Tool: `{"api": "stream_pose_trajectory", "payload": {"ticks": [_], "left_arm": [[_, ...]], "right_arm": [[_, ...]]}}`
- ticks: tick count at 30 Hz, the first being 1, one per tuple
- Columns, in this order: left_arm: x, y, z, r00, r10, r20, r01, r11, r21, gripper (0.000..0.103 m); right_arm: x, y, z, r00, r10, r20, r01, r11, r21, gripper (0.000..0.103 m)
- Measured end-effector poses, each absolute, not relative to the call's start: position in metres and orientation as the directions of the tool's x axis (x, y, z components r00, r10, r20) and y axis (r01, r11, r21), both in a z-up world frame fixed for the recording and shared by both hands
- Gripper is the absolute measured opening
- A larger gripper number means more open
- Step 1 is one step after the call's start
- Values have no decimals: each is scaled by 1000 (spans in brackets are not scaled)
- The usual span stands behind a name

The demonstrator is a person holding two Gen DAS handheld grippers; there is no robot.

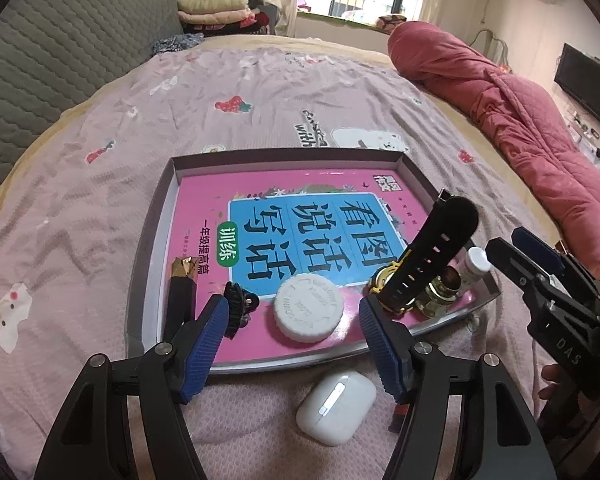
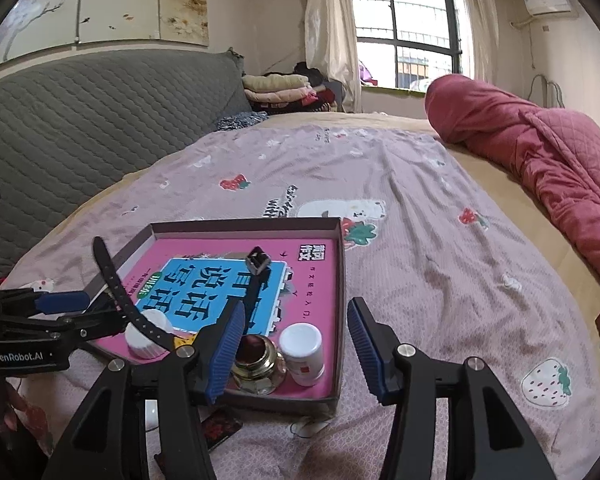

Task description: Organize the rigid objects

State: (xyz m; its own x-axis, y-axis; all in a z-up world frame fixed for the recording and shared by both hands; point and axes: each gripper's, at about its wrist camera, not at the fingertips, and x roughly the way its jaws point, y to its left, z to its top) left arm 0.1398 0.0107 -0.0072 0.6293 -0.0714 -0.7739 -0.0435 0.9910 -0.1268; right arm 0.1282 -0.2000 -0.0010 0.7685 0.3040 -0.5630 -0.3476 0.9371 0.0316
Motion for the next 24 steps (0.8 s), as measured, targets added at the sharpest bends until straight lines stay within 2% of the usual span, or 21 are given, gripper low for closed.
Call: {"api": "stream_pose_trajectory", "payload": {"ticks": [24], "left_arm": [[101, 16, 19, 647, -72, -759, -23, 993, -114, 73]], "right_arm": [[87, -187, 17, 770, 322, -550, -381, 924, 7, 54]]}}
